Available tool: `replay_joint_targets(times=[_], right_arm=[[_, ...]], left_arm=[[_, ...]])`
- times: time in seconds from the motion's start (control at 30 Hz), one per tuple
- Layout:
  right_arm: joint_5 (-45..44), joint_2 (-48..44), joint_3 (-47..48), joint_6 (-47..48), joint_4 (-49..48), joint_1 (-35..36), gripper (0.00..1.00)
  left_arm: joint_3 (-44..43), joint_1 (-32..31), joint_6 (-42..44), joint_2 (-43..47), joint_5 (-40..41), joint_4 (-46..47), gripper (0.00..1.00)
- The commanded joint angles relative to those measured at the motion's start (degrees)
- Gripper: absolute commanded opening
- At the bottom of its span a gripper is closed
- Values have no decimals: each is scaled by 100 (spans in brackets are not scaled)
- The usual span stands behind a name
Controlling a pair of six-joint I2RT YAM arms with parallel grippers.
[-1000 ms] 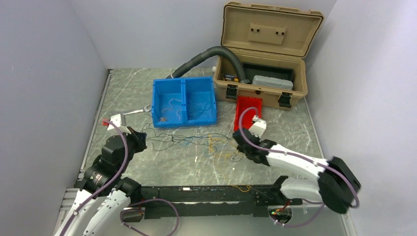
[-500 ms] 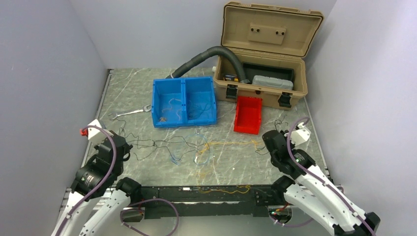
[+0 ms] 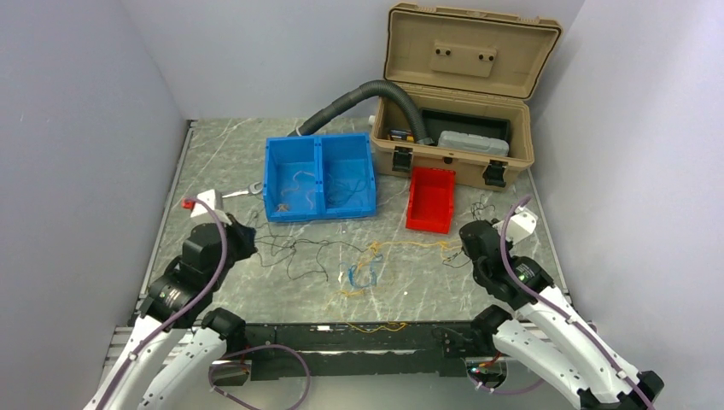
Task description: Untangle the cables
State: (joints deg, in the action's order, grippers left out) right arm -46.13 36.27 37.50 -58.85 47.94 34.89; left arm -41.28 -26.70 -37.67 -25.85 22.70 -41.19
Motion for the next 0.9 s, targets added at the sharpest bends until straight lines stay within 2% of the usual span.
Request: replay_joint_targets(times=[0.0, 0.1, 0.23, 0.4, 0.57, 0.6, 0.7, 0.73, 0.87], right_arm=[[410, -133, 434, 843, -474, -23, 0], [842, -135, 617, 1389, -672, -15, 0], [1076, 39, 857, 1777, -570, -13, 0], [1139, 255, 1157, 1741, -225, -17, 0], [1657, 311, 1130, 1531, -14, -17, 0], [1728, 306, 1064, 1514, -14, -17, 7], [2093, 242, 777, 1658, -197, -18, 57], [2314, 238, 738, 1863, -337, -17, 65], [4142, 376, 580, 2872, -1485, -11, 69]], left_arm=[[-131, 20, 661, -440, -1764, 853, 0], [-181, 20, 783, -737, -2299, 921, 0], [-161, 20, 767, -979, -2396, 803, 0], [-156, 16, 636, -1186, -2512, 951, 0], [-620, 16, 756, -1532, -2435, 572, 0], [-643, 21, 819, -1549, -2410, 508, 0], [-463, 16, 976, -1444, -2561, 586, 0], [-406, 16, 988, -1372, -2671, 621, 0], [-144, 16, 919, -996, -3200, 1069, 0]])
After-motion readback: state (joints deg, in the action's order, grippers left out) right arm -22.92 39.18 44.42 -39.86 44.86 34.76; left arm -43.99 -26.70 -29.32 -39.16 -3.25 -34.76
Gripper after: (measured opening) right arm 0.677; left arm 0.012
